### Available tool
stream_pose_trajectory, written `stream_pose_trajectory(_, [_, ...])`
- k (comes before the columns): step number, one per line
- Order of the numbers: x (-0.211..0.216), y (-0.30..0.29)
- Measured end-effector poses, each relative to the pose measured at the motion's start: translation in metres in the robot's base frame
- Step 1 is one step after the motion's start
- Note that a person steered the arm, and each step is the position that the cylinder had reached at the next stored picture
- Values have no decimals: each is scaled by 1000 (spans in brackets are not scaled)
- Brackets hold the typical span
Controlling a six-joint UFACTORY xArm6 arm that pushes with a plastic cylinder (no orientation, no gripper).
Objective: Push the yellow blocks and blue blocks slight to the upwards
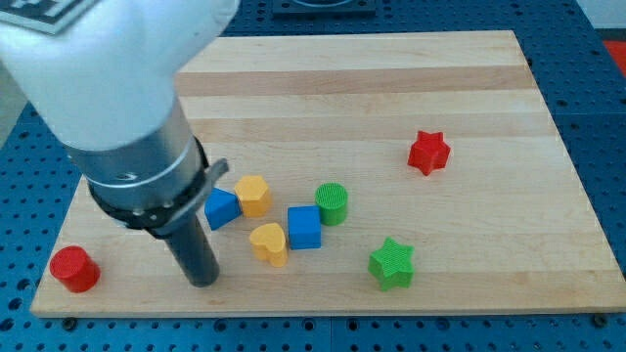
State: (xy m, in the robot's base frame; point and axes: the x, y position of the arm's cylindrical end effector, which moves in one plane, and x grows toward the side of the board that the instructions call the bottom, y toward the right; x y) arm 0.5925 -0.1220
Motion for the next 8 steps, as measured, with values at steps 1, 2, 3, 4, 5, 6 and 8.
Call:
stream_pose_trajectory(1, [0,37])
stream_pose_trajectory(2, [0,84])
stream_pose_trajectory(3, [-1,107])
stream_pose_trajectory(4, [-20,114])
stream_pose_trajectory(5, [-29,109])
stream_pose_trajectory(6, [-33,105])
stream_pose_trajectory(8, [-53,84])
